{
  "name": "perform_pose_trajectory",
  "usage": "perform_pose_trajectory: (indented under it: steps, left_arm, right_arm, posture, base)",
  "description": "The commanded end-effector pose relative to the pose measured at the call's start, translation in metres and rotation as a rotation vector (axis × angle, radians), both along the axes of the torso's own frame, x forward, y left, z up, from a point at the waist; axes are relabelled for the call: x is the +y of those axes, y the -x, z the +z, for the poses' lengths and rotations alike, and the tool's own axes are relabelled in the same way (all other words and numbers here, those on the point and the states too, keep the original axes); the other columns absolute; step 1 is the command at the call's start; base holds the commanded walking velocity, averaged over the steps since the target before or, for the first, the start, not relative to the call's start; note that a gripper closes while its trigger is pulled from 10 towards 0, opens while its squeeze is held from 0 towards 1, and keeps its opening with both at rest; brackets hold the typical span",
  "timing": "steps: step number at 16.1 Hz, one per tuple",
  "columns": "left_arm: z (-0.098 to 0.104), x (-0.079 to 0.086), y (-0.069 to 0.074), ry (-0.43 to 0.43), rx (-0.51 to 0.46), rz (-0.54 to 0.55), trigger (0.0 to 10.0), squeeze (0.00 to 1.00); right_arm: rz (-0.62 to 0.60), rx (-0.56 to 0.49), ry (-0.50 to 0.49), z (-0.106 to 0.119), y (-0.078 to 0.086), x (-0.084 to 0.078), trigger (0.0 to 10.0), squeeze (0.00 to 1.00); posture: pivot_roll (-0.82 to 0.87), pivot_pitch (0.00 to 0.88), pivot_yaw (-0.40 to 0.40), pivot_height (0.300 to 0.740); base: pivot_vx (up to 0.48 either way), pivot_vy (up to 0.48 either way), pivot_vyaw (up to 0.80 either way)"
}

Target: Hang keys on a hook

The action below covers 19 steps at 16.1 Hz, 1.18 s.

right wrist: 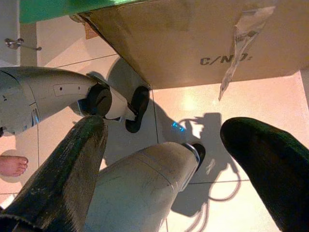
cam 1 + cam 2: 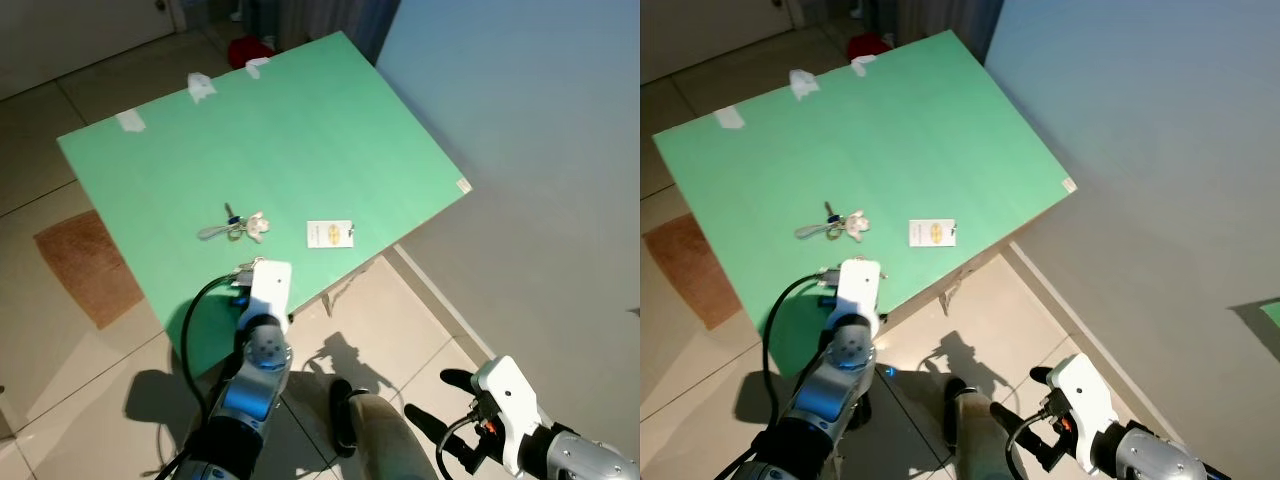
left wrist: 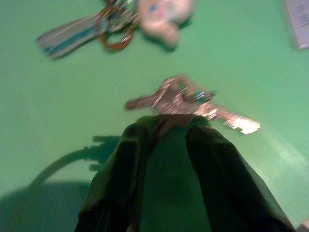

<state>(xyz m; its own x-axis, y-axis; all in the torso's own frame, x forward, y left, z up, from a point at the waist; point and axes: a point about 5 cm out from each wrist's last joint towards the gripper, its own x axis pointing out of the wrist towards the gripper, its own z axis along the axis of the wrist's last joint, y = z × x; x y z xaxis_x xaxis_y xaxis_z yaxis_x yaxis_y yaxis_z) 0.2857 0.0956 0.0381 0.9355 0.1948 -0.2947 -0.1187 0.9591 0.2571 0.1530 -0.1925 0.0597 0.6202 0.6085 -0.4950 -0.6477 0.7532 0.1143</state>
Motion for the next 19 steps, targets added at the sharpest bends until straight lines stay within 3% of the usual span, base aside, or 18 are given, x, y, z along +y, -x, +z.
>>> perform_pose_trajectory:
  steps: [1,6,7,13,19]
  left_arm:
    - [-0.016,-0.019,0.017,0.043,0.073,-0.020,10.0,0.00]
    - [-0.016,-0.012,0.014,0.023,0.060,-0.027,10.0,0.00]
    - [-0.014,-0.013,0.012,0.021,0.046,-0.035,10.0,1.00]
    - [-0.004,-0.021,0.011,0.019,0.004,-0.065,10.0,1.00]
    - [-0.006,-0.017,0.007,0.030,0.010,-0.082,10.0,1.00]
  right_arm:
    - [-0.016,0.048,0.014,-0.007,0.009,-0.006,10.0,0.00]
    - [-0.022,0.056,0.019,-0.007,0.015,-0.008,10.0,0.00]
    - [-0.023,0.057,0.020,-0.007,0.016,-0.009,10.0,0.00]
    - [-0.027,0.067,0.021,-0.009,0.019,-0.008,10.0,0.00]
    - [-0.024,0.070,0.023,-0.009,0.020,-0.008,10.0,0.00]
  posture:
    - [-0.37,0.385,-0.156,0.736]
    - [-0.38,0.383,-0.150,0.736]
    - [-0.38,0.382,-0.149,0.736]
    - [-0.38,0.383,-0.144,0.736]
    - [-0.38,0.390,-0.151,0.736]
  base:
    - [0.000,0.000,0.00]
    - [0.000,0.000,0.00]
    - [0.000,0.000,0.00]
    - [0.000,0.000,0.00]
    - [0.000,0.000,0.00]
